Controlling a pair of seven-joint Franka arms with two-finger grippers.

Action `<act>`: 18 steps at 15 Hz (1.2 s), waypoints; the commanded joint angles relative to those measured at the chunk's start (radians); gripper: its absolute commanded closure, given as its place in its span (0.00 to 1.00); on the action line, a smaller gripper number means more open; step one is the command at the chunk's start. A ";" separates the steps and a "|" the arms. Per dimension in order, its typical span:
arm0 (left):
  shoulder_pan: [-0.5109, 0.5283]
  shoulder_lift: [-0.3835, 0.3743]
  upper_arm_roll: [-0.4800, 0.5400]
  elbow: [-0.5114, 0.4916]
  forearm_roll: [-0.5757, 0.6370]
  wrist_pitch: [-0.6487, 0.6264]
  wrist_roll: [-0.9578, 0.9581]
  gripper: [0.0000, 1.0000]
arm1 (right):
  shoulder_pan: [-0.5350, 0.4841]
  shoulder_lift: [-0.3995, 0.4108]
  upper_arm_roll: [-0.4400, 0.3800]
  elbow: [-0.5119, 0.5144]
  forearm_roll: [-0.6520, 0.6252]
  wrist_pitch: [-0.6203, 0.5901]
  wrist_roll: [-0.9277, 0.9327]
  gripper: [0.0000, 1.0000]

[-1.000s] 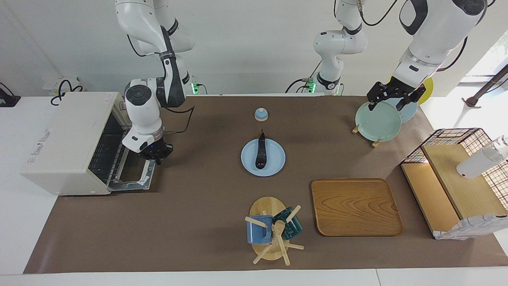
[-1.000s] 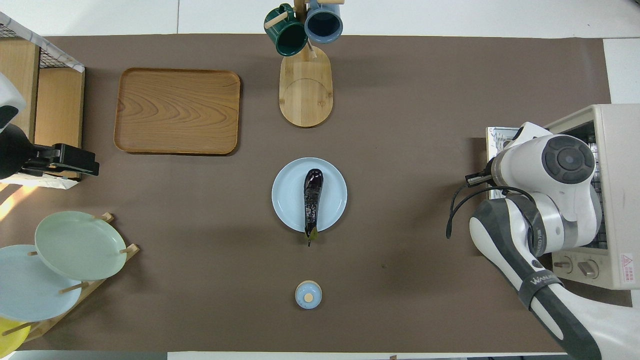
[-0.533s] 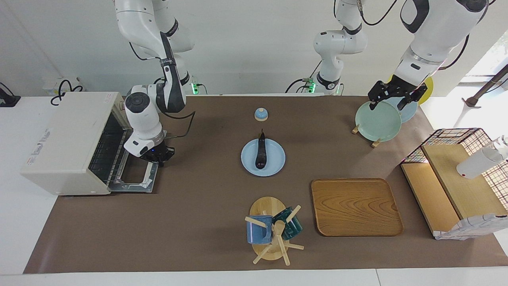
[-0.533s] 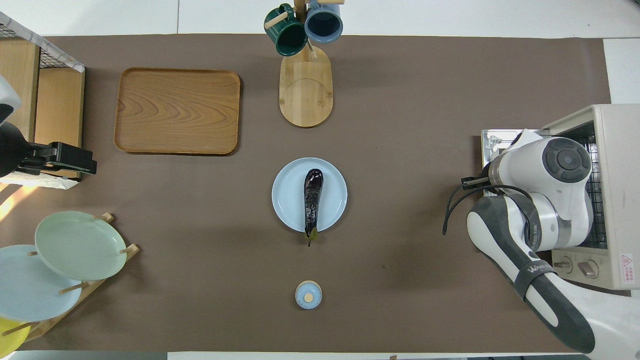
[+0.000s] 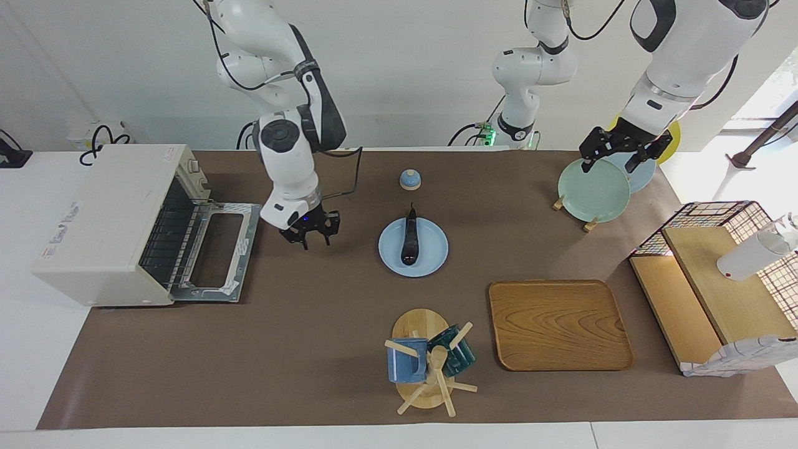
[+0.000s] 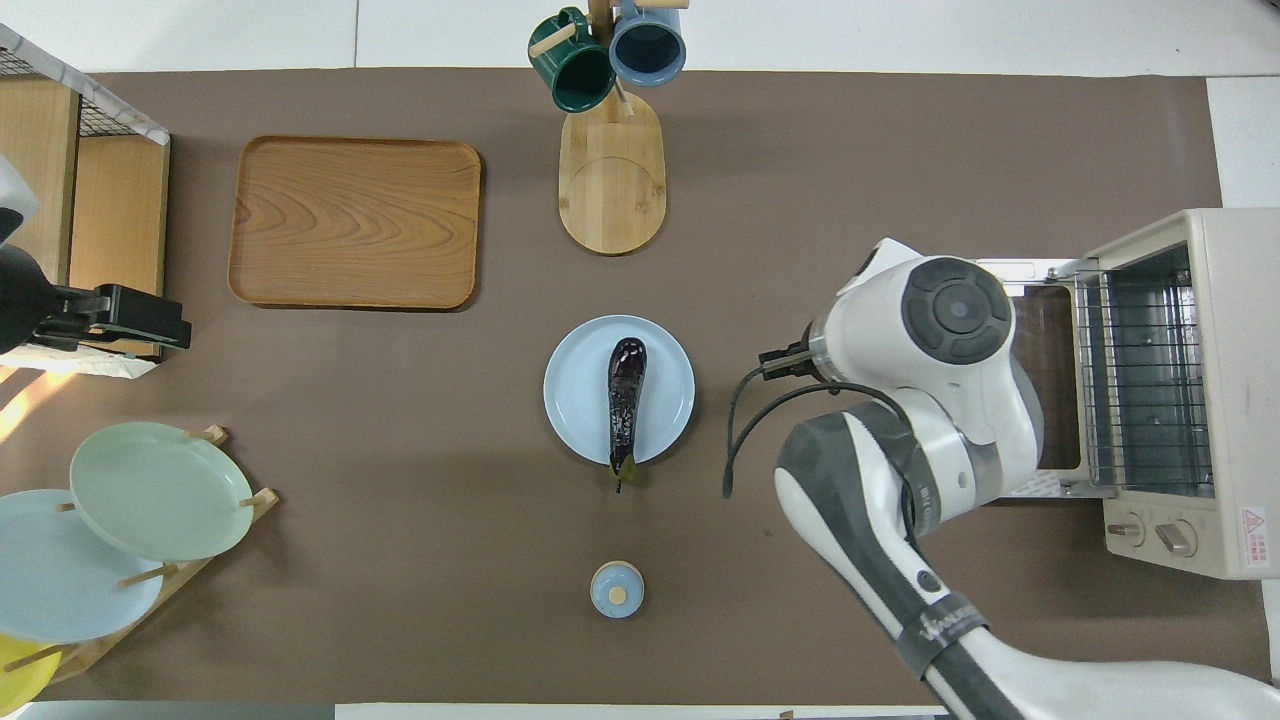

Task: Put eggplant into oven
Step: 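Move the right gripper to the plate rim and grasp it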

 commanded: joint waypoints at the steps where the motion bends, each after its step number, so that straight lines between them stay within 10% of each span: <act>1: 0.010 -0.011 -0.006 -0.006 0.017 -0.002 0.011 0.00 | 0.137 0.061 0.002 0.153 0.012 -0.051 0.150 0.00; 6: 0.010 -0.011 -0.006 -0.006 0.017 -0.004 0.013 0.00 | 0.377 0.428 0.002 0.670 -0.095 -0.243 0.526 0.00; 10: 0.010 -0.011 -0.006 -0.006 0.017 -0.004 0.013 0.00 | 0.374 0.424 0.004 0.547 -0.108 -0.052 0.542 0.02; 18: 0.010 -0.011 -0.006 -0.006 0.017 -0.004 0.011 0.00 | 0.423 0.441 0.002 0.423 -0.111 0.097 0.556 0.41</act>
